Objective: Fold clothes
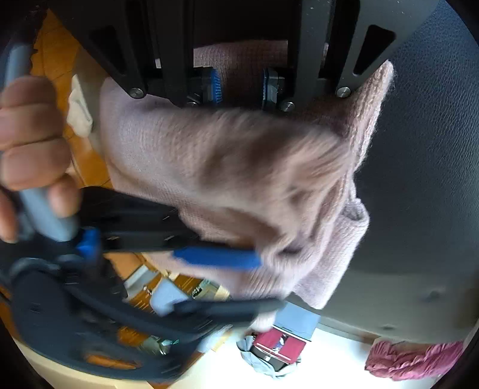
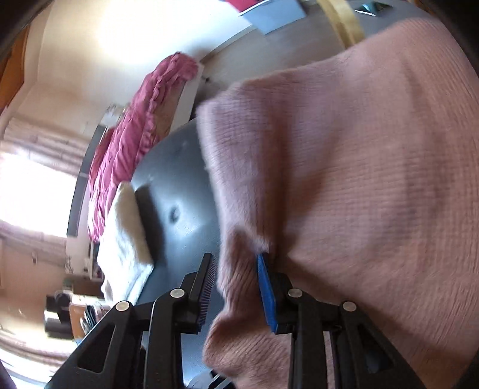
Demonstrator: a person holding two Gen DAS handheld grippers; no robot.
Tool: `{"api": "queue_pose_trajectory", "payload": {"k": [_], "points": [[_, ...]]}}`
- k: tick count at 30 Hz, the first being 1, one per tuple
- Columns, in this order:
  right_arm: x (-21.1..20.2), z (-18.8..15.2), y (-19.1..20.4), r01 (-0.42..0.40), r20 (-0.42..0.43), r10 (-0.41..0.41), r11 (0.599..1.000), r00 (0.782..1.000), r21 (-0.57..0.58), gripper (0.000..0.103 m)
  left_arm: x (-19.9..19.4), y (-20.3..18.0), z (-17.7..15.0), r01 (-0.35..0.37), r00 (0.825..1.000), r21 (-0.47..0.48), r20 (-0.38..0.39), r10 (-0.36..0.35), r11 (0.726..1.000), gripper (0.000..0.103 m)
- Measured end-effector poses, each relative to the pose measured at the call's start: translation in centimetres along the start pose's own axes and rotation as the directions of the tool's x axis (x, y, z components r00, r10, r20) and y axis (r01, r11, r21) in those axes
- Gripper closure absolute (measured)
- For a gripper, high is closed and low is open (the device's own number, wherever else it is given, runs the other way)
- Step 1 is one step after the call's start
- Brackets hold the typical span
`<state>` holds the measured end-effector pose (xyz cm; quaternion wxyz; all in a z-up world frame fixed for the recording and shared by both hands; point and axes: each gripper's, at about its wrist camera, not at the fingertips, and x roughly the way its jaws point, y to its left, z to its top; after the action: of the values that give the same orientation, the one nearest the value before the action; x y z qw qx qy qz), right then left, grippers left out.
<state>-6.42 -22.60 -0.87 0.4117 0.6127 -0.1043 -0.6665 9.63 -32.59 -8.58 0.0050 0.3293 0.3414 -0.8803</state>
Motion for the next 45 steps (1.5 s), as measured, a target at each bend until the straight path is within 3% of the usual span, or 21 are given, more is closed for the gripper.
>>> {"api": "queue_pose_trajectory", "payload": {"k": [4,5,8,11,14,16,18,22,24,26,28,32,35,37,38,39,43,45], "points": [[-3.8,-1.0,2.5,-0.113,0.058,0.122,0.984,0.991,-0.137,0.074,-1.4,0.6,-0.9,0.039,0.999,-0.047,0.023,-0.038,0.998,0.082],[-5.1,-1.3,2.3,-0.106,0.100,0.125,0.978,0.987,-0.180,0.074,-1.7,0.7,-1.1,0.047,0.999,-0.055,0.028,-0.045,0.997,0.082],[-8.8,-2.9,0.3,0.019,0.242,0.047,0.965,0.969,-0.263,0.073,-2.2,1.1,-1.4,0.080,0.996,-0.088,0.042,-0.076,0.993,0.081],[-10.5,-5.5,-2.7,0.145,0.312,-0.037,0.932,0.949,-0.331,0.073,-2.6,1.3,-1.4,0.128,0.990,-0.127,0.072,-0.120,0.984,0.075],[-10.9,-7.6,-5.6,0.164,0.312,-0.019,0.880,0.950,-0.446,0.073,-2.5,1.4,-1.0,0.158,0.983,-0.146,0.112,-0.142,0.977,0.072],[-10.5,-8.7,-7.0,0.122,0.294,0.049,0.835,0.955,-0.536,0.073,-2.4,1.2,-0.9,0.165,0.979,-0.145,0.140,-0.145,0.975,0.070],[-9.9,-9.9,-8.5,0.059,0.259,0.130,0.787,0.957,-0.614,0.071,-2.4,1.2,-0.5,0.169,0.976,-0.140,0.161,-0.146,0.976,0.059],[-8.5,-9.0,-9.1,-0.105,0.187,0.253,0.816,0.949,-0.569,0.068,-2.8,1.7,0.3,0.154,0.974,-0.138,0.188,-0.127,0.978,0.048],[-8.5,-9.1,-9.2,-0.122,0.189,0.267,0.823,0.945,-0.554,0.068,-2.9,1.8,0.5,0.110,0.980,-0.129,0.182,-0.086,0.985,0.044],[-8.5,-10.0,-8.1,-0.062,0.205,0.223,0.806,0.953,-0.588,0.066,-3.1,1.6,0.7,0.054,0.985,-0.118,0.167,-0.034,0.992,0.044],[-8.2,-11.0,-6.7,0.002,0.212,0.176,0.765,0.961,-0.644,0.061,-3.9,2.0,0.5,0.029,0.989,-0.122,0.150,-0.010,0.992,0.044],[-7.2,-13.9,-4.3,0.128,0.218,0.072,0.621,0.973,-0.774,0.056,-4.1,1.6,1.8,0.023,0.991,-0.132,0.135,-0.005,0.991,0.041],[-6.4,-15.5,-3.8,0.185,0.228,0.014,0.536,0.974,-0.824,0.055,-3.0,1.0,2.6,-0.047,0.994,-0.119,0.089,0.058,0.992,0.037],[-6.1,-15.7,-4.1,0.211,0.238,-0.015,0.520,0.971,-0.828,0.055,-2.1,0.8,2.5,-0.065,0.996,-0.109,0.056,0.071,0.992,0.041],[-6.5,-15.7,-4.7,0.206,0.235,-0.013,0.526,0.972,-0.825,0.055,-1.7,0.6,2.4,-0.073,0.996,-0.102,0.045,0.078,0.992,0.064],[-6.8,-15.7,-5.4,0.202,0.231,-0.011,0.531,0.973,-0.823,0.055,-1.3,0.2,2.4,-0.095,0.994,-0.088,0.039,0.099,0.992,0.080],[-7.4,-15.2,-6.2,0.180,0.227,0.013,0.561,0.974,-0.808,0.055,-1.4,-1.7,2.0,-0.162,0.984,0.002,0.069,0.162,0.987,0.088],[-7.8,-15.0,-6.4,0.173,0.240,0.041,0.580,0.970,-0.796,0.055,-2.7,-2.4,1.8,-0.142,0.985,0.022,0.101,0.139,0.990,0.090]]}}
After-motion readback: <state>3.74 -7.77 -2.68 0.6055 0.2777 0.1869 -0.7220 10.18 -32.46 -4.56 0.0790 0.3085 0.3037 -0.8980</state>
